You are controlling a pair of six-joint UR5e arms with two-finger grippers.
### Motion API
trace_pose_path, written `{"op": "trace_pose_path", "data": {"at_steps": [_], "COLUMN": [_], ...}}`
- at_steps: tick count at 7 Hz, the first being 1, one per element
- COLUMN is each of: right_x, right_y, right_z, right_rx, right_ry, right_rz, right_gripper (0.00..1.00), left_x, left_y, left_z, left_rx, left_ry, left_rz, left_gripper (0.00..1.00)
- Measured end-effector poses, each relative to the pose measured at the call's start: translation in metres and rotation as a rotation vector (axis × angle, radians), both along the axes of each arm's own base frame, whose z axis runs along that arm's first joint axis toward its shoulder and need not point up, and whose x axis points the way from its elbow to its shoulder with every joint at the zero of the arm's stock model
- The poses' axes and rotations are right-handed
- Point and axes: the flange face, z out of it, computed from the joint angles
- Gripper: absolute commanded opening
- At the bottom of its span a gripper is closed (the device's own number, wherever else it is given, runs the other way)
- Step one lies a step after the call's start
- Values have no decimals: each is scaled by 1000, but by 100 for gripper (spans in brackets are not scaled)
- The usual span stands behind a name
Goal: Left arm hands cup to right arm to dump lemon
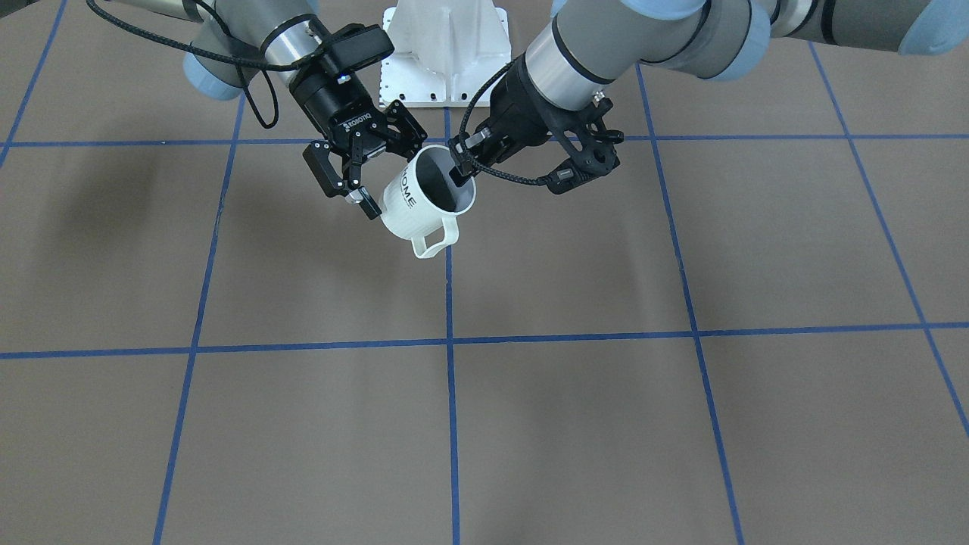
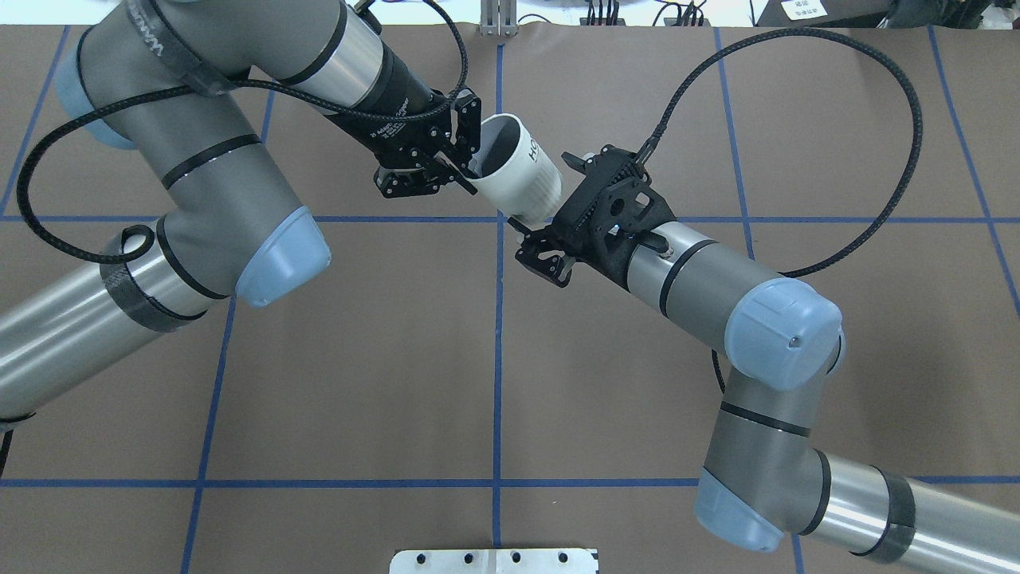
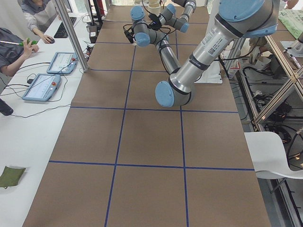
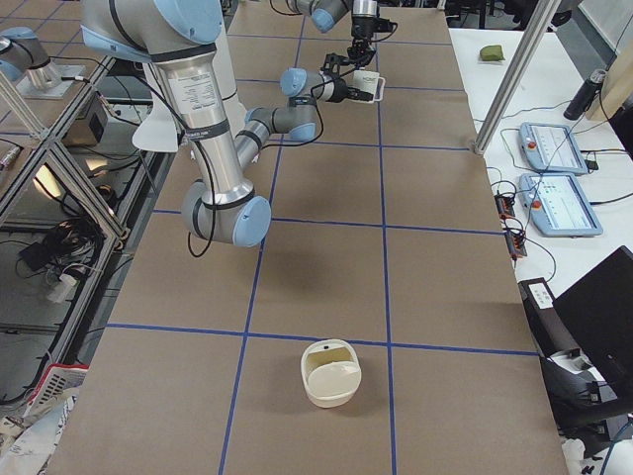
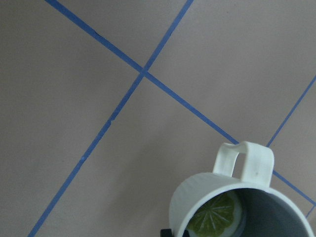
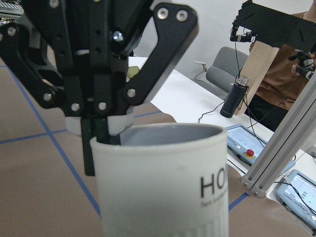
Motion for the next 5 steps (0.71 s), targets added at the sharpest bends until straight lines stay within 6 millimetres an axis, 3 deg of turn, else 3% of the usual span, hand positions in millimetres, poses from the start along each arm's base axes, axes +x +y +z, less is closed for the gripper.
{"op": "trace_pose_path", "data": {"at_steps": [4, 5], "right_x": [-1, -2], "right_y": [2, 2], "right_z": [0, 0], "right_rx": [11, 12], "right_ry": [12, 13], "right_rz": [2, 3], "right_gripper": [98, 81], "left_x": [3, 4], "left_y": [16, 17], "left_z": [-21, -22], "left_rx": [-14, -14], "left_ry": [33, 35], "left_rz": [11, 12], "left_gripper": [0, 0]}}
